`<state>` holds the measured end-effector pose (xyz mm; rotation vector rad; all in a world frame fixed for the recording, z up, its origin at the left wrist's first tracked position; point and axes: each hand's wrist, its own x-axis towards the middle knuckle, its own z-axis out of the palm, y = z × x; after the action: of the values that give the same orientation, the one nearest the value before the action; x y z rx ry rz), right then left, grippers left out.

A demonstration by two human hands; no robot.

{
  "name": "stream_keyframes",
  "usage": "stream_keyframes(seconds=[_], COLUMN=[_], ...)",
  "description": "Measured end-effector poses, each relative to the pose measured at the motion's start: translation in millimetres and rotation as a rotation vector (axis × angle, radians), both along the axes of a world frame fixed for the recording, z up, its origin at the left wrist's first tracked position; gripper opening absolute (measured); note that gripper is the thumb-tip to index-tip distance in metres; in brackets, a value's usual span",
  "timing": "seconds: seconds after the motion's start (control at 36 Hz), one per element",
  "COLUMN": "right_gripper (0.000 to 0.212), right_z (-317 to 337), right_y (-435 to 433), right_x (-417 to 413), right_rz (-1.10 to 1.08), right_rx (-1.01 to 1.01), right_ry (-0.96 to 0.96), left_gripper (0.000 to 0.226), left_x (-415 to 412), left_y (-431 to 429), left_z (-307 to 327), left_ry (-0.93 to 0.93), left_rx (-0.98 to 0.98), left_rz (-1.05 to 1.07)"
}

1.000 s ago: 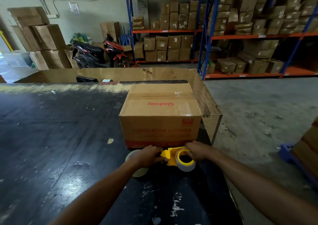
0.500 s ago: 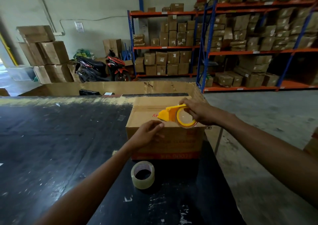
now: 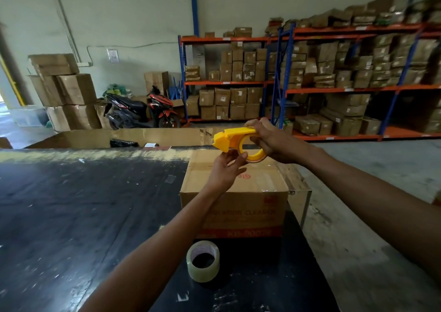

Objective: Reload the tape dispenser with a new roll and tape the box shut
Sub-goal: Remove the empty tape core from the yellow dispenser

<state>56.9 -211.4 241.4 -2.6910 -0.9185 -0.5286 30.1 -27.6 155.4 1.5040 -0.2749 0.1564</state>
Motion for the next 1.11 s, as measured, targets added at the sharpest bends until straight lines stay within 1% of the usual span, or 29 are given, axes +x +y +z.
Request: stream_keyframes(seconds=[0.08, 0.14, 0.22, 0.33, 0.39, 0.44, 0.5, 0.58, 0.69, 0.75, 0.83, 0.94, 1.11], right_gripper=[0.05, 0.054, 0.052, 0.051, 0.046, 0.041, 0.039, 0.037, 0.04, 0.041, 0.044, 0.041, 0.048], right_z=[8.8, 16.7, 31.0, 58.4, 73.2, 85.1, 93.3, 100.9, 104.2, 104.1, 103.9, 105.2, 108.6], right_y=[1.4, 5.0, 6.8, 5.1, 4.7, 5.3, 8.0, 15.7, 23.5, 25.2, 28.0, 27.4, 21.9], right_x=[-0.5, 0.4, 7.1, 10.3, 10.8, 13.2, 15.9, 17.4, 20.8, 22.8, 22.9, 26.0, 30.9], right_rz=[-0.012, 0.0, -0.02, -0.014, -0.004, 0.02, 0.044, 0.05, 0.036, 0.035, 0.036, 0.028, -0.008], right_rx=[0.01, 0.02, 0.001, -0.019, 0.003, 0.025, 0.029, 0.015, -0.001, -0.014, -0.021, -0.027, 0.004], right_ry=[0.118, 0.152, 0.16, 0.163, 0.225, 0.337, 0.387, 0.38, 0.349, 0.324, 0.294, 0.273, 0.257], left_gripper=[0.038, 0.038, 0.037, 0.031, 0.033, 0.033, 0.033, 0.029, 0.022, 0.024, 0.039, 0.043, 0.03], left_x=[0.1, 1.2, 1.8, 0.4, -0.9, -2.1, -2.8, -4.1, -3.9, -3.4, -4.4, -9.4, -21.7], left_y=[5.5, 9.0, 11.3, 13.8, 14.2, 14.5, 13.5, 9.9, 5.8, 4.6, 3.1, 1.8, 1.3], left_z=[-0.6, -1.1, -3.2, -8.3, -10.3, -10.8, -9.0, -5.1, -2.4, -0.9, 2.4, 7.7, 2.5], left_ry=[-0.048, -0.062, -0.054, -0.028, -0.025, -0.033, -0.042, -0.045, -0.039, -0.014, 0.024, 0.006, -0.047], left_rx=[0.014, 0.043, 0.075, 0.077, 0.087, 0.092, 0.083, 0.069, 0.057, 0.029, -0.037, -0.085, -0.133], left_rz=[-0.004, -0.009, -0.021, -0.054, -0.069, -0.07, -0.057, -0.007, 0.085, 0.11, 0.1, 0.081, 0.034])
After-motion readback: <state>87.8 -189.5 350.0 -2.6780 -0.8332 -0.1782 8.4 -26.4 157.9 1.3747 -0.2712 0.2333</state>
